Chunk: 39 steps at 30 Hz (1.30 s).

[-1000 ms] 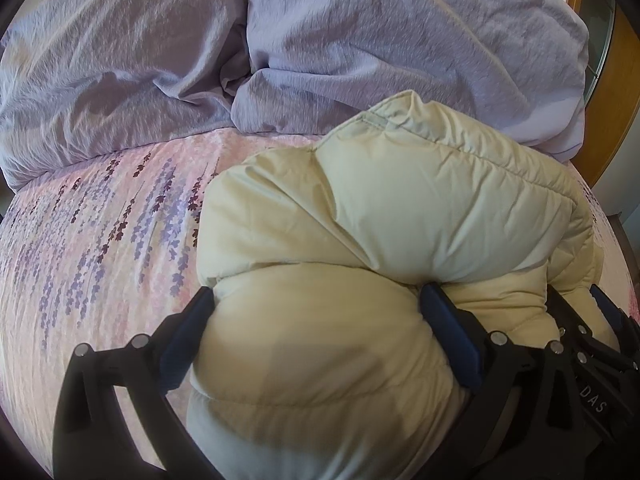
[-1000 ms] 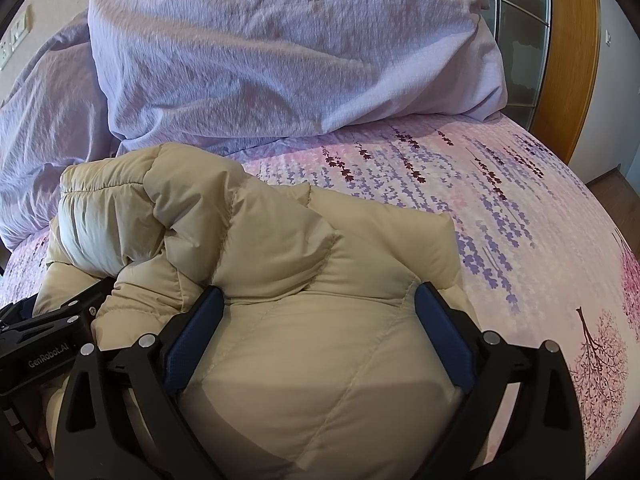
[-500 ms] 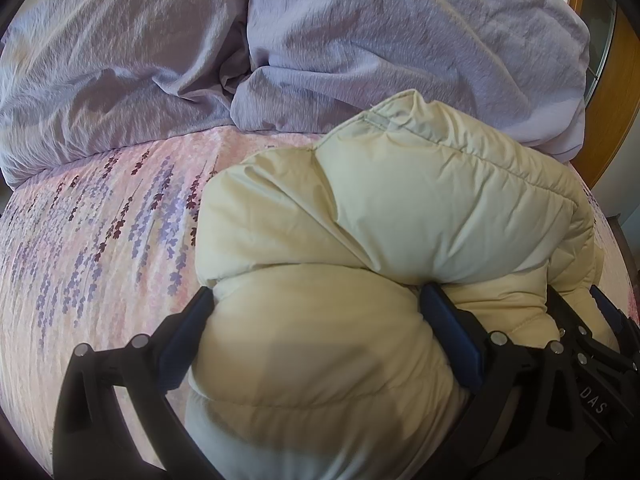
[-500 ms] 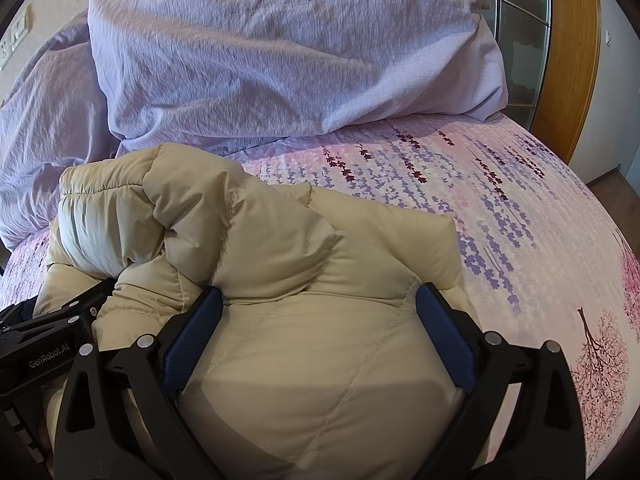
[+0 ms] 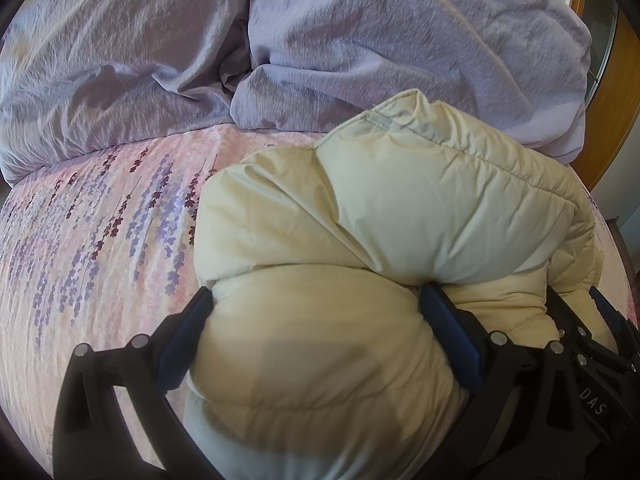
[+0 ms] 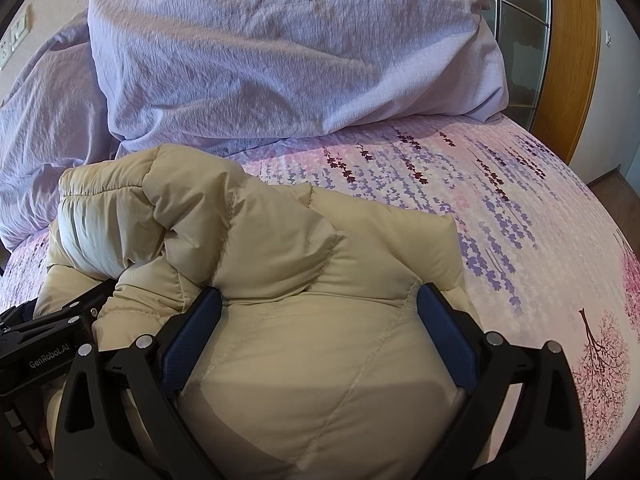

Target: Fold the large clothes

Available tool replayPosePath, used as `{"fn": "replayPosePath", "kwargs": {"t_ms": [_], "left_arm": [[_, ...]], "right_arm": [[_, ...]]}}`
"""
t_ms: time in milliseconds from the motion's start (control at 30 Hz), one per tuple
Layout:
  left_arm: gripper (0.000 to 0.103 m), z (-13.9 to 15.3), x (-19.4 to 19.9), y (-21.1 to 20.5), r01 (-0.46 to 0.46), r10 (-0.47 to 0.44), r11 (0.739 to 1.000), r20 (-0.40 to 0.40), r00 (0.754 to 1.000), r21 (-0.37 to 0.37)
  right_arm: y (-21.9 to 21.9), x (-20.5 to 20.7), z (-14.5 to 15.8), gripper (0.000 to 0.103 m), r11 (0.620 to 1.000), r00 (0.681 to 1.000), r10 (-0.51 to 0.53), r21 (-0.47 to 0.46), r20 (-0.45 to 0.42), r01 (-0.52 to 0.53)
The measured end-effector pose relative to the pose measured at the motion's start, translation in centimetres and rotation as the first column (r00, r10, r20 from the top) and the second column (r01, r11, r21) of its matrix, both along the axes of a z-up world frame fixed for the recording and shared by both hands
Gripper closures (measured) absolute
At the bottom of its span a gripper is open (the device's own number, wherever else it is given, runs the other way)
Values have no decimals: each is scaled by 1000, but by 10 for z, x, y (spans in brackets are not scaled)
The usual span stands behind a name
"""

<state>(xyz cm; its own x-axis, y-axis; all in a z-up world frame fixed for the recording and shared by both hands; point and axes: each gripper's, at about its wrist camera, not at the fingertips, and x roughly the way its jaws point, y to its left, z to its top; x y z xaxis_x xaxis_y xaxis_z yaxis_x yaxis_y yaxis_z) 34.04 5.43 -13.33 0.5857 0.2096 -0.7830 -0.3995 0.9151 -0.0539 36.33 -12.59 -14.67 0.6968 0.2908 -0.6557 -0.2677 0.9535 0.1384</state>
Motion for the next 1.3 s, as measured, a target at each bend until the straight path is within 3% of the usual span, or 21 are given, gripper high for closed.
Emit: {"fn": "replayPosePath", "kwargs": {"t_ms": [400, 600, 833, 933, 1067, 1300], "left_arm": [[2, 1, 2, 2, -2, 2, 1000, -8, 1000, -14], [2, 15, -10, 9, 10, -12, 997, -26, 1000, -72], [2, 34, -35, 13, 29, -30, 993, -6, 1000, -117], [2, 40, -43, 12, 42, -43, 993, -4, 999, -114], [2, 45, -53, 11, 55, -55, 993, -5, 998, -103], [2, 46, -60, 11, 57, -58, 992, -10, 998, -109]], "right_arm": [[3, 6, -3, 2, 1000, 1000, 11, 4, -19, -11], [-3, 11, 6, 1, 997, 992, 71, -3, -106, -72], [-46, 6, 29, 1, 995, 980, 81, 71, -180, -69], [-74, 11, 26, 1, 990, 959, 73, 137, -272, -36], [-95, 18, 11, 1, 974, 907, 120, 223, -403, -30], [-94, 21, -10, 1, 929, 829, 229, 369, -510, -30]]}}
